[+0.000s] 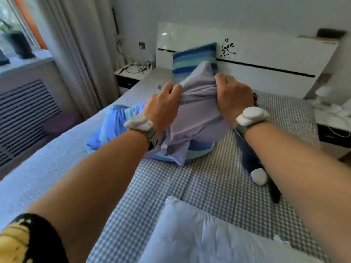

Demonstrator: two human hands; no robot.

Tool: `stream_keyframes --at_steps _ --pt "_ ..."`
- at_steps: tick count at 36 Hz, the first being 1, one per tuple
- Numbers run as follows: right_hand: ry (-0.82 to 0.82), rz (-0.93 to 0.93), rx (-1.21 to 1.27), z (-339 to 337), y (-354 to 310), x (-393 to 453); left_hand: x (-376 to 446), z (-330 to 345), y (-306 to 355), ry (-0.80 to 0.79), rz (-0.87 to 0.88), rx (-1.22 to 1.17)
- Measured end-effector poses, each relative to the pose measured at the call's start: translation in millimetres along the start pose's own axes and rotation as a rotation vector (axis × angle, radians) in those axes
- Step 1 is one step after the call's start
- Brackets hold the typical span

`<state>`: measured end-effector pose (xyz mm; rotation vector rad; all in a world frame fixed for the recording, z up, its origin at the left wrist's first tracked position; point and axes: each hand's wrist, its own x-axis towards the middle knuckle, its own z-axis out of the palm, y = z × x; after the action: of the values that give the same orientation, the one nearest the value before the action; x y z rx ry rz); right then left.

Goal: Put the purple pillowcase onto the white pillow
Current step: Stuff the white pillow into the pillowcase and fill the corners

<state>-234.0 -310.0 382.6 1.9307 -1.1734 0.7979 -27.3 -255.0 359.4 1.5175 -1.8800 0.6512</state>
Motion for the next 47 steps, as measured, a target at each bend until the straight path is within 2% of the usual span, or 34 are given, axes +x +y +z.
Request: stream_keyframes --at_steps 1,2,4,5,8,10,11,13,15,19,23,27,31,34,36,38,43,44,47 --pt "-0.043 0.015 0.000 24 -11 -29 -28 33 -6 -0.041 -0.033 -0.011" --pt "-0.044 0.028 -0.010 22 -16 -37 -37 36 -8 -0.064 -0.046 0.012" --pt "-0.125 -0.033 0.071 101 -45 -112 -105 125 -26 -0.165 -0.021 -0.033" --pt "-0.202 -0.056 0.125 100 -49 -127 -122 129 -31 -0.206 0.023 -0.039" --pt "-0.457 -0.174 0.277 191 -106 -256 -247 222 -50 -0.397 0.067 -0.112" --pt "-0.594 -0.194 0.347 231 -140 -321 -320 261 -61 -0.516 0.004 -0.140" --pt "-0.628 -0.209 0.335 228 -140 -321 -325 259 -57 -0.560 -0.023 -0.137" --pt "-0.733 -0.262 0.395 274 -178 -374 -385 300 -67 -0.623 -0.088 -0.113" --pt "-0.928 -0.293 0.416 278 -189 -379 -403 299 -67 -0.678 -0.138 -0.111" --pt "-1.154 -0.218 0.483 295 -202 -400 -429 316 -67 -0.704 -0.244 -0.171" --pt "-1.267 -0.047 0.620 285 -195 -408 -432 310 -64 -0.727 -0.288 -0.329" --pt "-1.415 0.043 0.724 259 -186 -399 -426 287 -46 -0.782 -0.426 -0.438" --pt "-1.466 -0.012 0.737 227 -183 -398 -440 254 -33 -0.850 -0.501 -0.427" --pt "-1.348 -0.169 0.686 208 -178 -413 -462 222 -19 -0.902 -0.532 -0.431" --pt "-1.359 -0.167 0.650 197 -164 -420 -467 200 -4 -0.934 -0.460 -0.451" --pt "-1.459 -0.151 0.561 193 -142 -432 -467 192 12 -0.948 -0.387 -0.477" --pt "-1.489 -0.075 0.360 163 -109 -442 -437 189 29 -0.924 -0.121 -0.523" --pt "-1.475 -0.052 0.326 160 -109 -444 -437 188 30 -0.939 -0.093 -0.517" --pt "-1.239 -0.032 0.452 153 -132 -447 -452 169 14 -1.020 -0.071 -0.467"
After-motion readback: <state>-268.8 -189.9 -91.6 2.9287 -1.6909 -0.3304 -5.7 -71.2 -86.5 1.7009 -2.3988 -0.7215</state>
